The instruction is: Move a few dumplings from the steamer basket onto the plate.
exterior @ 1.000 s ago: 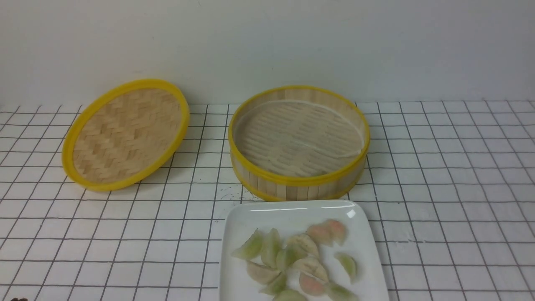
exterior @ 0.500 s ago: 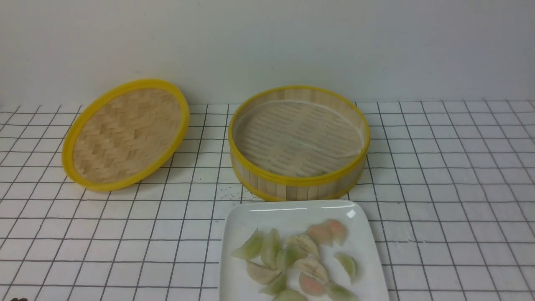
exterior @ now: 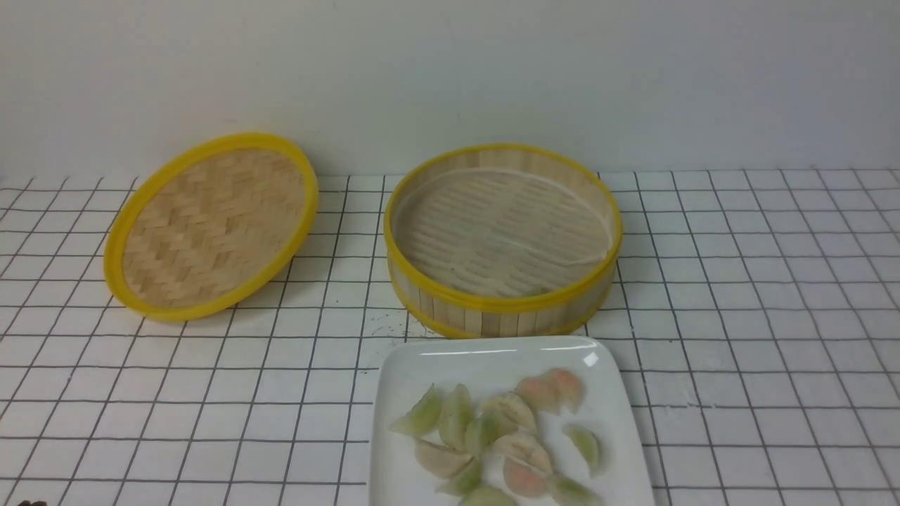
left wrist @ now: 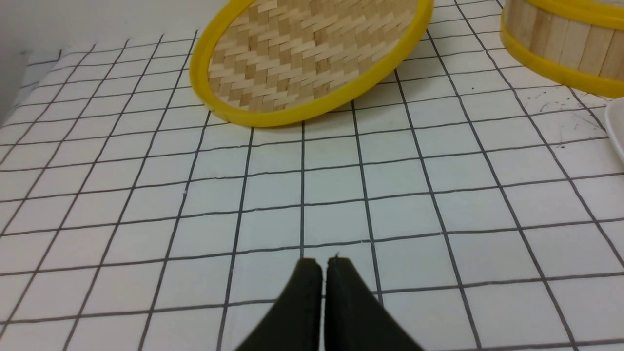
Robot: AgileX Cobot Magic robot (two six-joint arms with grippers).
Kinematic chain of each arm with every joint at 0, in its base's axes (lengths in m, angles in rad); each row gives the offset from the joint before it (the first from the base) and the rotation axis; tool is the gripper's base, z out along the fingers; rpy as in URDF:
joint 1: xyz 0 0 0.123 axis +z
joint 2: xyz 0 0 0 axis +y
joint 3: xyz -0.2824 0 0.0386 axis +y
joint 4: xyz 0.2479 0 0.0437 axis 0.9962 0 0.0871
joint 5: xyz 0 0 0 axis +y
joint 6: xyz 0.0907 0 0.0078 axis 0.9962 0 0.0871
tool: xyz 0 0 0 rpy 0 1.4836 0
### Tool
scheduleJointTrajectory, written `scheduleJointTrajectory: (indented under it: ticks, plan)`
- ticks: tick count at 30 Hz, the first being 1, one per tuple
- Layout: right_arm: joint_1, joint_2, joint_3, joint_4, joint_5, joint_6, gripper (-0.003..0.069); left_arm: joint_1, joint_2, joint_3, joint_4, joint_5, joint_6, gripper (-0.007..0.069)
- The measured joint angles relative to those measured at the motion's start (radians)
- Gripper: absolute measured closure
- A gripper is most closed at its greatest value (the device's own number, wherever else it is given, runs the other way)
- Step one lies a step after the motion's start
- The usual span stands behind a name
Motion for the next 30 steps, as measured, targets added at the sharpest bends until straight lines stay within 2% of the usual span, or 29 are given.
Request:
scheduleJointTrajectory:
  ticks: [5, 6, 7, 11, 12, 13, 16, 20, 30]
  plan:
    - [-0.164, 0.0, 0.09, 0.018, -0.003, 0.001, 0.0669, 0.0, 0.0, 0.0, -0.001, 0.0, 0.0, 0.0631]
    - [-0.264, 0.0, 0.139, 0.026, -0.003, 0.001, 0.0669, 0.0, 0.0, 0.0, -0.002, 0.0, 0.0, 0.0631]
    - [-0.274, 0.0, 0.145, 0.026, -0.003, 0.001, 0.0669, 0.0, 0.0, 0.0, -0.002, 0.0, 0.0, 0.0631]
    - [-0.514, 0.001, 0.29, 0.029, -0.004, 0.004, 0.0669, 0.0, 0.0, 0.0, -0.002, -0.001, 0.0, 0.0631]
    - [-0.523, 0.001, 0.297, 0.029, -0.004, 0.004, 0.0669, 0.0, 0.0, 0.0, -0.002, -0.001, 0.0, 0.0631]
    - [-0.597, 0.001, 0.358, 0.03, -0.004, 0.006, 0.0669, 0.0, 0.0, 0.0, -0.002, -0.001, 0.0, 0.0631]
    - [-0.669, 0.001, 0.445, 0.03, -0.004, 0.008, 0.0669, 0.0, 0.0, 0.0, -0.002, -0.001, 0.0, 0.0631]
    - [-0.71, 0.004, 0.495, 0.03, -0.046, 0.012, 0.0669, 0.0, 0.0, 0.0, -0.002, -0.002, 0.0, 0.0631]
    - [-0.716, 0.004, 0.497, 0.031, -0.063, 0.012, 0.0669, 0.0, 0.0, 0.0, -0.002, -0.002, 0.0, 0.0631]
